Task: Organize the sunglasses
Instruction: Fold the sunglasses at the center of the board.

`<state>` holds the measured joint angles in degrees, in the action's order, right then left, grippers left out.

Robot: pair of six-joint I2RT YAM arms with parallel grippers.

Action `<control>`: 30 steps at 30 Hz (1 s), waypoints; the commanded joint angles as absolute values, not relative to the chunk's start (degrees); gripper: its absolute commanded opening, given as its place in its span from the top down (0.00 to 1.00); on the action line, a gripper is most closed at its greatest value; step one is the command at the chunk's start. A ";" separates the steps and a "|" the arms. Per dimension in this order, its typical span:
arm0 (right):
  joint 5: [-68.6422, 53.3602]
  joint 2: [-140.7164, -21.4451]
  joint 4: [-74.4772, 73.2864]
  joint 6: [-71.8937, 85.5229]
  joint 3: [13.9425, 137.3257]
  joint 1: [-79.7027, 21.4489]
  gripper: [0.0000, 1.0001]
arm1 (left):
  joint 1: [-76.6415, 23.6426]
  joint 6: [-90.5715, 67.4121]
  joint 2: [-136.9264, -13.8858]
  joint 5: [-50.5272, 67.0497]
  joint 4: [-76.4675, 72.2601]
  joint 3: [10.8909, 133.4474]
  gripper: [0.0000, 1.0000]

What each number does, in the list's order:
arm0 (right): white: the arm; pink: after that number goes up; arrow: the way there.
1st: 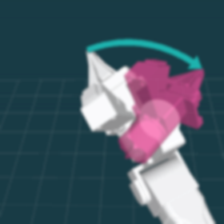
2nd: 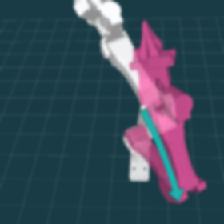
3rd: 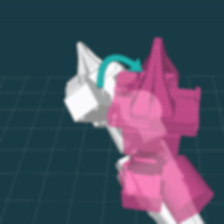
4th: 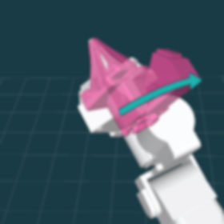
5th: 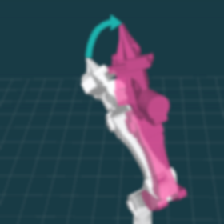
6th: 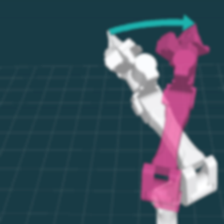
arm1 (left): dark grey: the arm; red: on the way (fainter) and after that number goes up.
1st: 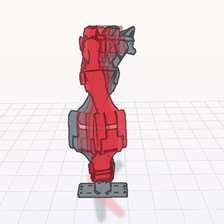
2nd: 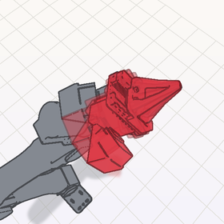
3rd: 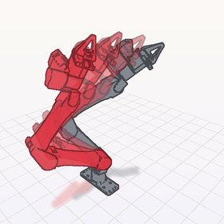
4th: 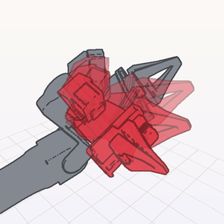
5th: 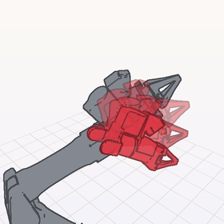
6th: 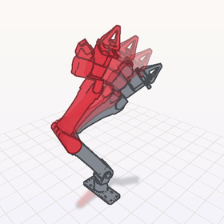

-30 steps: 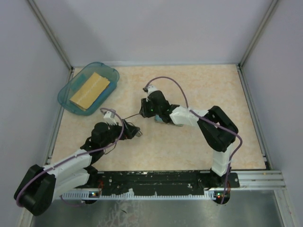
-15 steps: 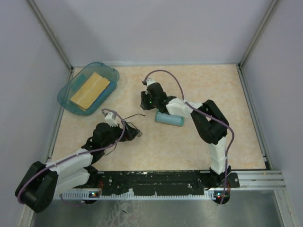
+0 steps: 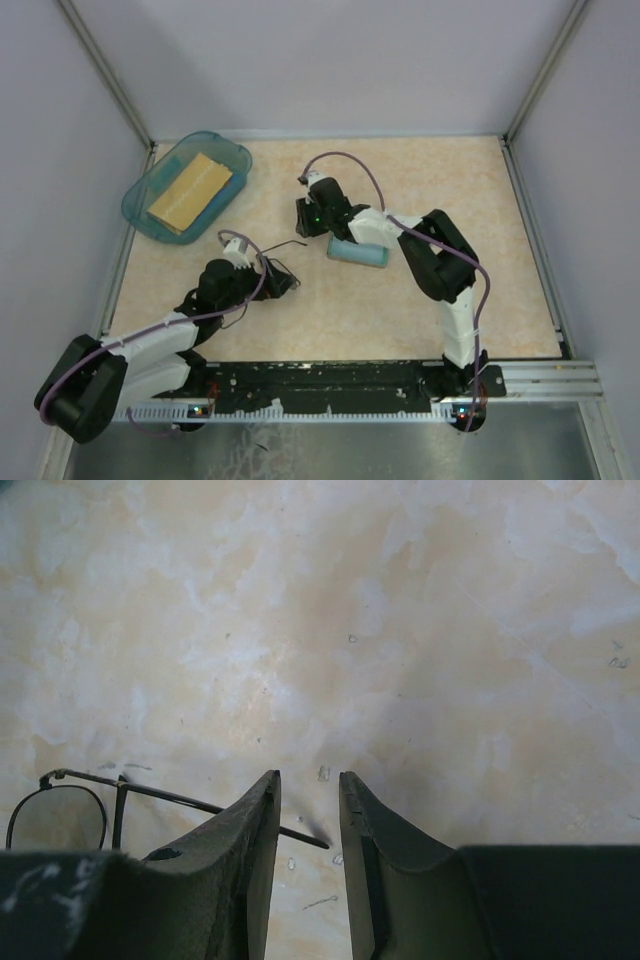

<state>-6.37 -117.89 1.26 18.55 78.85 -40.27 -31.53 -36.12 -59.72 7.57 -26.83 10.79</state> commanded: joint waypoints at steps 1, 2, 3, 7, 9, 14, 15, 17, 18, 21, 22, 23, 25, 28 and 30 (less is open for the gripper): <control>-8.67 -119.13 4.33 17.71 80.19 -40.32 0.69 | -31.75 -35.46 -59.81 7.98 -28.90 12.47 0.02; -8.90 -119.21 4.27 17.58 80.35 -40.36 0.69 | -31.73 -35.50 -59.81 8.00 -29.00 12.55 0.02; -8.90 -119.26 4.16 17.50 80.53 -40.47 0.69 | -31.74 -35.50 -59.89 7.87 -29.12 12.57 0.02; -8.96 -120.06 3.49 17.31 81.65 -41.00 0.69 | -31.73 -35.60 -60.62 7.98 -29.34 12.98 0.03; -9.02 -120.46 3.27 17.20 81.98 -41.24 0.69 | -31.73 -35.60 -60.88 7.88 -29.44 13.18 0.03; -8.97 -120.64 3.21 17.23 81.75 -41.55 0.69 | -31.78 -35.52 -61.47 7.81 -29.68 13.33 0.03; -9.09 -120.59 3.13 17.23 81.61 -41.60 0.69 | -31.73 -35.43 -61.59 7.82 -29.81 13.36 0.03; -9.30 -120.51 3.29 17.22 81.28 -41.74 0.70 | -31.78 -35.42 -61.93 7.88 -30.12 13.40 0.02; -9.39 -120.50 3.38 17.21 81.02 -41.95 0.70 | -31.73 -35.41 -62.04 7.93 -30.22 13.45 0.02; -9.48 -120.04 3.88 17.35 80.01 -42.47 0.70 | -31.73 -35.34 -62.24 7.98 -30.41 13.54 0.03; -9.47 -119.91 4.13 17.51 79.68 -42.70 0.70 | -31.73 -35.33 -62.29 7.92 -30.41 13.61 0.03; -9.49 -119.75 4.27 17.59 79.37 -42.78 0.70 | -31.73 -35.29 -62.38 7.83 -30.41 13.67 0.03; -9.46 -119.31 4.43 17.74 78.76 -43.16 0.70 | -31.73 -35.16 -62.40 7.74 -30.32 13.86 0.03; -9.41 -118.61 4.86 17.97 77.55 -43.64 0.70 | -31.73 -35.07 -62.64 7.69 -30.32 14.06 0.02; -9.25 -118.10 4.97 18.07 76.91 -43.97 0.70 | -31.73 -35.15 -62.81 7.72 -30.40 14.13 0.03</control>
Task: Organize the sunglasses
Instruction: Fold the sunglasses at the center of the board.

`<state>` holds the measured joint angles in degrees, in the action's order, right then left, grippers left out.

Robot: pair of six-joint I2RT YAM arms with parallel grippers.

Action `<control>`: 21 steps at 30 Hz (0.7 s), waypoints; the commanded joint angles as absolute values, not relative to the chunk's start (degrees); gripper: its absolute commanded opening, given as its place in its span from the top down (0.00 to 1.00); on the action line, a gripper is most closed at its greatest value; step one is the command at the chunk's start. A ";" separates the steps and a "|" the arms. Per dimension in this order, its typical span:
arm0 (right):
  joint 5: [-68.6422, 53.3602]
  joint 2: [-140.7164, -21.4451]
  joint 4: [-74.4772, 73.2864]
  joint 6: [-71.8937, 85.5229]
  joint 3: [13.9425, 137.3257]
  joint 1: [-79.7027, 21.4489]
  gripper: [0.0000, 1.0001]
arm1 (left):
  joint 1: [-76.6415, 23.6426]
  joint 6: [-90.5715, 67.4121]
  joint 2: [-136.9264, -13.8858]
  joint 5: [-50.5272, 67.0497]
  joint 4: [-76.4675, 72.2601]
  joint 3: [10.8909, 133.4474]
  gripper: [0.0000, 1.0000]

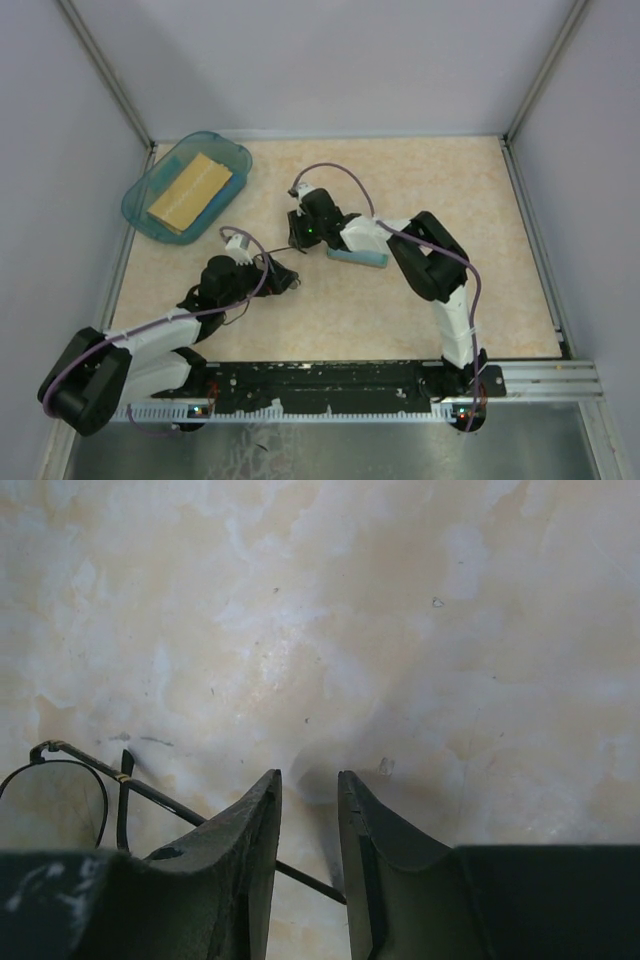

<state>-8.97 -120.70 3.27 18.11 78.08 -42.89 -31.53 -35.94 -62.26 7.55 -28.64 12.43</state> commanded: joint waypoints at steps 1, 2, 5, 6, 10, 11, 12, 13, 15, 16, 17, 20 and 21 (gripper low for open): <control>-9.24 -117.90 5.15 18.15 76.50 -44.15 0.70 | -31.77 -35.16 -62.92 7.71 -30.41 14.16 0.03; -9.20 -117.68 5.25 18.21 76.10 -44.27 0.70 | -31.73 -35.16 -62.99 7.67 -30.48 14.15 0.02; -9.21 -116.85 5.89 18.57 74.71 -44.63 0.70 | -31.74 -35.07 -63.27 7.64 -30.59 14.15 0.03; -9.19 -116.38 6.15 18.71 74.18 -44.72 0.70 | -31.80 -35.07 -63.28 7.63 -30.65 14.15 0.03; -9.60 -114.88 7.10 19.04 72.22 -45.16 0.70 | -31.73 -35.16 -63.23 7.64 -30.73 14.15 0.03; -9.53 -114.47 7.24 19.02 71.78 -45.28 0.70 | -31.73 -35.17 -63.20 7.58 -30.76 14.15 0.03; -9.45 -114.21 7.35 19.06 71.41 -45.42 0.70 | -31.73 -35.16 -63.20 7.52 -30.81 14.11 0.03; -9.48 -113.95 7.50 19.04 70.99 -45.51 0.70 | -31.73 -35.20 -63.19 7.40 -30.81 14.13 0.02; -9.48 -113.74 7.64 19.20 70.40 -45.78 0.70 | -31.78 -35.17 -63.28 7.52 -30.93 14.15 0.03; -9.52 -113.65 7.71 19.24 70.18 -45.89 0.70 | -31.74 -35.16 -63.37 7.49 -30.94 14.15 0.02; -9.44 -113.58 7.85 19.32 69.88 -46.08 0.70 | -31.76 -35.16 -63.44 7.52 -31.01 14.22 0.02; -9.24 -113.09 8.36 19.70 68.84 -46.55 0.70 | -31.73 -35.10 -63.78 7.65 -31.11 14.30 0.03; -9.20 -112.85 8.74 19.89 68.51 -46.70 0.70 | -31.74 -35.07 -63.81 7.65 -31.18 14.25 0.03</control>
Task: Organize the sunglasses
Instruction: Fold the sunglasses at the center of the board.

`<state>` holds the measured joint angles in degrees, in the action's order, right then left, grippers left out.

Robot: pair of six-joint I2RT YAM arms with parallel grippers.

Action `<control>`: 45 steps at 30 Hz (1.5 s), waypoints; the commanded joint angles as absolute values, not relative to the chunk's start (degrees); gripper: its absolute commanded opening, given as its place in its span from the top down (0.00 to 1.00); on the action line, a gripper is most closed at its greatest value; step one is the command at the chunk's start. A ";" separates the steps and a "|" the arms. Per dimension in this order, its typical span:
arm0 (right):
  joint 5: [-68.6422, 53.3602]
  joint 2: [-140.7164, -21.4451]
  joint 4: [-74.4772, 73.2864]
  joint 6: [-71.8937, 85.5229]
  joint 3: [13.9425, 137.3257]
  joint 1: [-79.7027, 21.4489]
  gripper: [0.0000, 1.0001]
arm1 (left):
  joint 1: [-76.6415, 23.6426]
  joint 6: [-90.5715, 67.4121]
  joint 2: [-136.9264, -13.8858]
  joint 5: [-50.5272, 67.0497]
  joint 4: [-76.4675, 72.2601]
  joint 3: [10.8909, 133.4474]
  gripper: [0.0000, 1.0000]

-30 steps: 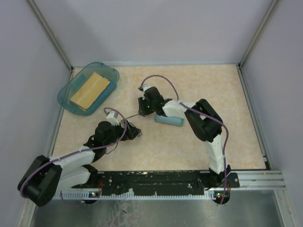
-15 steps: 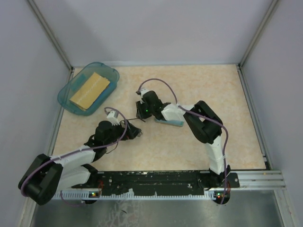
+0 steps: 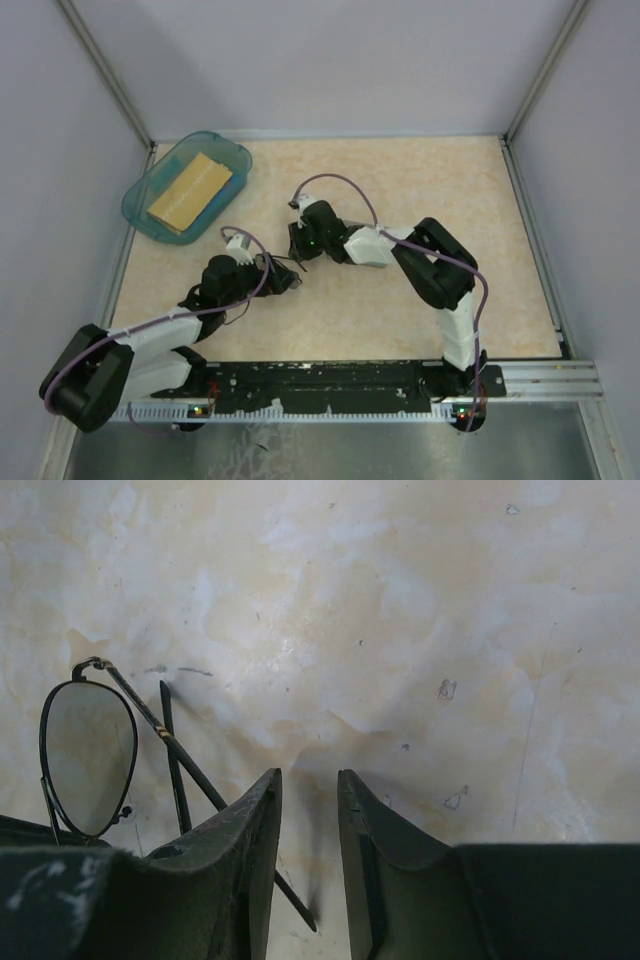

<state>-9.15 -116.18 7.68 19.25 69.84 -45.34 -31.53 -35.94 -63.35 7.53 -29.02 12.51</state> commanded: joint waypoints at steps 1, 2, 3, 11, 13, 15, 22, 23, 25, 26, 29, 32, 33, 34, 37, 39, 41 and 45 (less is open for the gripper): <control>-9.19 -112.66 8.90 20.01 68.25 -46.82 0.70 | -31.77 -35.13 -63.81 7.64 -31.20 14.25 0.02; -9.05 -112.50 8.89 20.04 68.09 -46.95 0.70 | -31.77 -35.08 -63.81 7.63 -31.28 14.24 0.03; -8.95 -112.35 8.83 20.04 68.03 -47.06 0.70 | -31.73 -35.07 -63.81 7.63 -31.29 14.28 0.03; -8.37 -110.45 9.00 20.21 66.52 -47.46 0.70 | -31.76 -34.98 -63.65 7.63 -31.25 14.41 0.03; -8.18 -110.23 8.97 20.30 66.22 -47.46 0.70 | -31.73 -35.07 -63.59 7.62 -31.21 14.41 0.03; -8.21 -109.86 9.05 20.39 65.81 -47.55 0.70 | -31.74 -35.04 -63.61 7.65 -31.21 14.44 0.03; -8.04 -108.63 8.88 20.37 64.82 -47.77 0.70 | -31.73 -35.13 -64.07 7.92 -31.46 14.72 0.03; -8.01 -108.51 8.88 20.32 64.70 -47.85 0.70 | -31.76 -35.08 -64.19 7.93 -31.46 14.80 0.03; -7.94 -108.35 8.88 20.32 64.47 -48.06 0.70 | -31.74 -34.99 -64.40 8.07 -31.53 14.94 0.03; -8.05 -108.22 9.02 20.38 64.31 -48.05 0.70 | -31.79 -34.98 -64.45 8.06 -31.55 14.98 0.03; -8.09 -108.15 9.02 20.39 64.08 -48.31 0.70 | -31.74 -34.97 -64.82 8.11 -31.72 15.10 0.03; -8.08 -107.91 9.21 20.37 63.75 -48.56 0.70 | -31.75 -35.02 -65.12 8.24 -31.89 15.20 0.03; -8.14 -107.85 9.29 20.41 63.63 -48.64 0.70 | -31.74 -35.06 -65.24 8.28 -32.05 15.28 0.03; -8.10 -107.73 9.36 20.47 63.51 -48.73 0.70 | -31.75 -35.08 -65.38 8.34 -32.20 15.29 0.03; -8.10 -107.67 9.28 20.49 63.35 -49.04 0.70 | -31.73 -35.07 -66.05 8.67 -32.60 15.51 0.03; -8.00 -107.52 9.32 20.48 63.25 -49.19 0.70 | -31.78 -35.12 -66.39 8.71 -32.81 15.56 0.03; -8.02 -107.34 9.30 20.48 63.14 -49.23 0.70 | -31.74 -35.16 -66.72 8.88 -33.24 15.60 0.03; -8.01 -106.89 9.32 20.52 62.78 -49.46 0.70 | -31.74 -35.29 -67.18 9.06 -33.57 15.73 0.03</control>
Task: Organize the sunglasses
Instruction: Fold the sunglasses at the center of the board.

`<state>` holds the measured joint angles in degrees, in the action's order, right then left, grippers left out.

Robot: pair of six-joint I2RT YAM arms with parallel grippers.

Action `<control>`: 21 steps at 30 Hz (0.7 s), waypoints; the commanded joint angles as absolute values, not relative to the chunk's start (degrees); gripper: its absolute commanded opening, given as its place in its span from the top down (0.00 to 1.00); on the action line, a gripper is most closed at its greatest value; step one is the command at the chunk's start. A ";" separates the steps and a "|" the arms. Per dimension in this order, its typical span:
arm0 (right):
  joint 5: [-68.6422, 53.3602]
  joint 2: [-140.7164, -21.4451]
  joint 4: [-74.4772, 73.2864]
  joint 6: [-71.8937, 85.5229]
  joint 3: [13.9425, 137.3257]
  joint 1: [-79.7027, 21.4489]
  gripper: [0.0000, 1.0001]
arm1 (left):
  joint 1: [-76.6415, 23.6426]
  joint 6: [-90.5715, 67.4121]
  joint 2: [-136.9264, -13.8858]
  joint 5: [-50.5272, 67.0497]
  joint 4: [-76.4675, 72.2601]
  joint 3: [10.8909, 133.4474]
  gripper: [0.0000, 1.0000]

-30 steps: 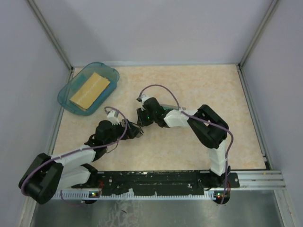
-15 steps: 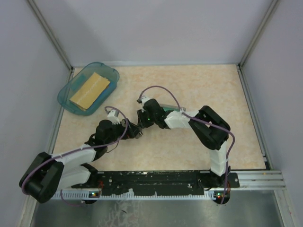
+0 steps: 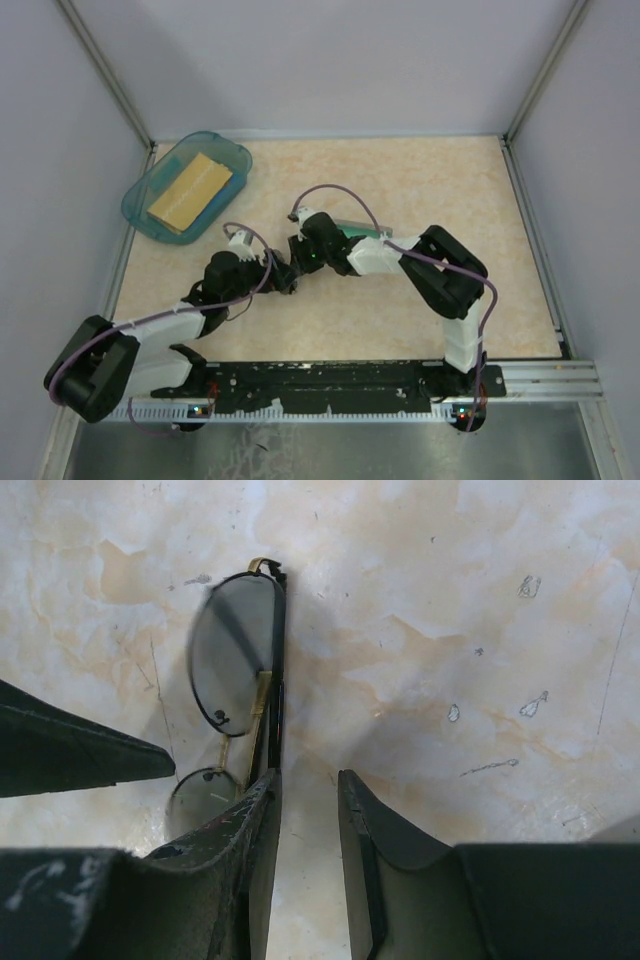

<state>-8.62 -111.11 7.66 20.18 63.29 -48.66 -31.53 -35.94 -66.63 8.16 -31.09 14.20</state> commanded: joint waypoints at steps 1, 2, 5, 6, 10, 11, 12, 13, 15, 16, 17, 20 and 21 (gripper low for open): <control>-7.68 -106.78 9.32 20.56 62.60 -49.45 0.70 | -31.73 -35.26 -67.11 9.11 -33.55 15.73 0.03; -7.02 -106.60 9.09 20.71 62.46 -49.41 0.70 | -31.79 -35.25 -66.96 9.19 -33.45 15.67 0.03; -4.15 -105.63 8.51 21.16 62.09 -49.40 0.70 | -31.73 -35.41 -64.82 9.17 -32.51 15.34 0.03; -3.21 -105.17 8.26 21.49 61.98 -49.41 0.70 | -31.73 -35.42 -63.53 8.91 -31.73 15.10 0.03; 0.04 -104.15 6.50 21.64 62.35 -49.33 0.70 | -31.74 -35.00 -57.65 7.47 -27.26 14.86 0.03; 0.75 -103.96 6.20 21.81 62.33 -49.29 0.70 | -31.74 -34.84 -55.79 7.02 -26.12 14.78 0.03; 1.28 -103.61 6.17 22.01 62.05 -49.11 0.70 | -31.75 -34.77 -54.58 6.74 -25.03 14.67 0.03; 1.41 -103.09 6.57 22.17 61.60 -49.02 0.69 | -31.73 -34.68 -53.37 6.47 -24.10 14.53 0.03; 1.36 -101.84 7.65 22.27 60.56 -48.87 0.70 | -31.74 -34.72 -51.41 6.13 -22.85 13.98 0.03; 1.24 -101.07 8.30 22.24 59.99 -48.87 0.70 | -31.77 -34.78 -50.54 5.98 -22.38 13.63 0.03; 1.04 -100.19 8.98 22.18 59.39 -48.89 0.70 | -31.73 -34.91 -49.74 5.79 -21.91 13.28 0.03; -0.93 -97.79 11.51 22.38 57.42 -48.87 0.67 | -31.73 -35.17 -47.67 4.85 -20.88 12.08 0.02; -1.80 -97.19 12.79 22.55 56.78 -48.82 0.64 | -31.73 -35.38 -46.88 4.39 -20.54 11.50 0.02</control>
